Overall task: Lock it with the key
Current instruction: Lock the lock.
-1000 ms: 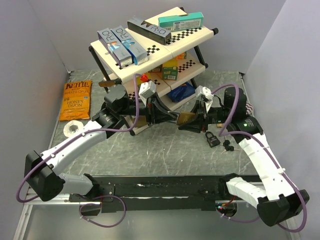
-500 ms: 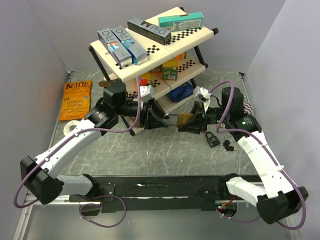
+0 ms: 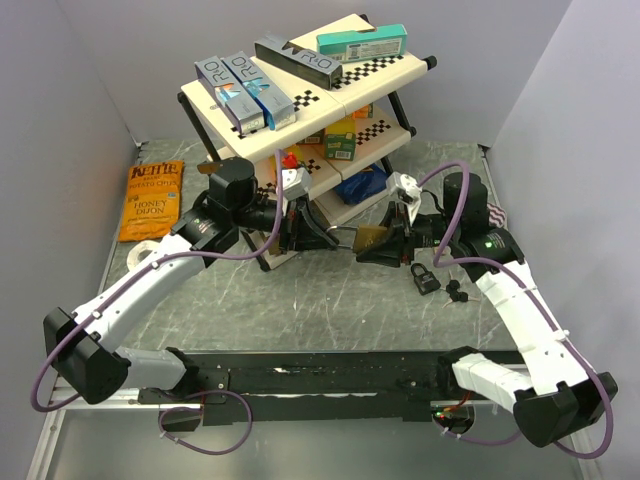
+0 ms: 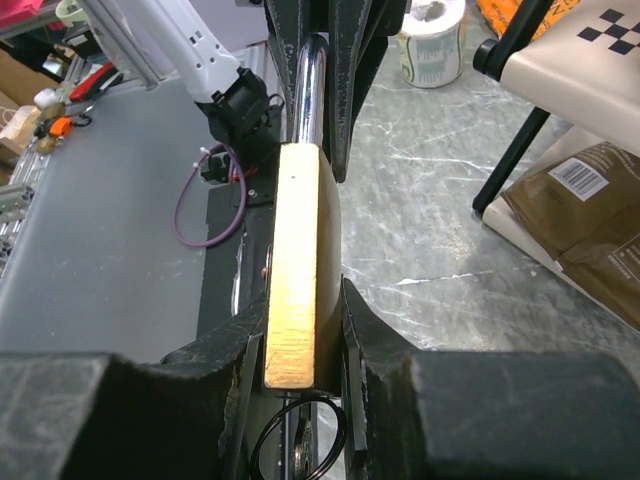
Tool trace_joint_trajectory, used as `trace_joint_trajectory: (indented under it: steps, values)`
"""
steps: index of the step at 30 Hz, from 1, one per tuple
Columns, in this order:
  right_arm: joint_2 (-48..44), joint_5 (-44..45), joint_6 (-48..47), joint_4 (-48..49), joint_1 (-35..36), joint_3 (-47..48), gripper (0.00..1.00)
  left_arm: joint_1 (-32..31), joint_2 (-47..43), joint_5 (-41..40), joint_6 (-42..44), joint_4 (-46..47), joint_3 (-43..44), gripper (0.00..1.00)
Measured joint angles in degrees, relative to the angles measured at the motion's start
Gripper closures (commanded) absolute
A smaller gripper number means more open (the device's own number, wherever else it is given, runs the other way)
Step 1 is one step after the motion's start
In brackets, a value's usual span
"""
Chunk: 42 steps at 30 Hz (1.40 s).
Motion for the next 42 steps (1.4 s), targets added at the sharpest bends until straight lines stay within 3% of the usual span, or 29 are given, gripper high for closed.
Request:
trace_joint_trajectory:
  steps: [13,32,33,34,35,36,39,42]
  values:
    - [1.6,-0.5,0.6,-0.4,1.6,0.8,1.00,0.0,0.0,1.1,-0.9,0.0,-0.1,0.99]
    - [3.8,-2.4,7.3,6.7,3.1,0.7,1.00,-0.1,2.2,3.2,-5.2,4.9,-0.2,0.99]
    - [3.8,-2.4,7.3,6.7,3.2,0.7,0.96,-0.1,2.2,3.3,-5.4,4.9,-0.2,0.99]
    - [3.8,-2.4,7.2,6.6,3.2,0.7,0.82,-0.1,2.2,3.3,-5.5,4.9,-0.2,0.99]
    - [3.8,-2.4,6.7,6.2,3.2,0.7,0.65,-0.1,2.2,3.4,-5.6,4.9,-0.2,0.99]
    - [3.8,-2.4,6.1,5.6,3.2,0.8,0.40,0.0,1.9,3.6,-5.8,4.9,-0.2,0.99]
    - [3.9,-2.1,2.6,2.2,3.5,2.1,0.20,0.4,1.9,3.6,-4.9,4.3,-0.7,0.99]
    - [3.8,-1.1,-3.9,-3.5,1.4,4.6,0.15,0.4,2.2,2.7,1.1,-0.7,-0.9,0.99]
